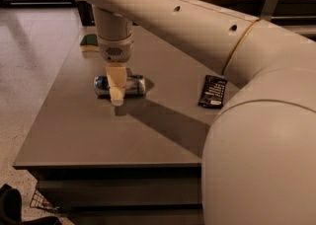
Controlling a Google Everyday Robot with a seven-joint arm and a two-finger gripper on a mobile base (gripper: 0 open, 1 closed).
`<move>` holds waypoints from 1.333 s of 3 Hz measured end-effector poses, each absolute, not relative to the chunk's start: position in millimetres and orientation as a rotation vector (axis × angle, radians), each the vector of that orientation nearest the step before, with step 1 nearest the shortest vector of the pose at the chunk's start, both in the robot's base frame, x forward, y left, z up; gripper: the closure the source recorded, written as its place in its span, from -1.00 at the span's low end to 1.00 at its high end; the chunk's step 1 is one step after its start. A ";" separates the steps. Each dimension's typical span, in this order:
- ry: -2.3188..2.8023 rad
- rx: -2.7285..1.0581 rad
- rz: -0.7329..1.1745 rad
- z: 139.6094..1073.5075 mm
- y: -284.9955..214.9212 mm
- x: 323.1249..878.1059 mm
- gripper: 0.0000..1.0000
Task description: Place redbull can upright
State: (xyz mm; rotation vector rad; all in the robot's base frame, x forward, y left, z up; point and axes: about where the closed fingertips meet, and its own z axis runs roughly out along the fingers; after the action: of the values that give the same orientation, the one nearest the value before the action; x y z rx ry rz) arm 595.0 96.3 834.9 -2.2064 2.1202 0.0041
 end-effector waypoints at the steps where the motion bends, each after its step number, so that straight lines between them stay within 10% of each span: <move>1: 2.160 -2.180 0.004 825.8 91.1 593.1 -1.00; 2: 2.185 -2.150 0.016 818.7 87.0 589.1 -1.00; 4: 2.195 -2.104 0.045 808.9 89.3 584.2 -0.05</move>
Offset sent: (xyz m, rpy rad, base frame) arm -0.0141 -0.0187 -0.0213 0.0021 0.0242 -0.0876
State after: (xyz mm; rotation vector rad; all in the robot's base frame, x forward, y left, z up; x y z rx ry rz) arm 584.2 89.3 808.9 -2.1041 2.1951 0.0449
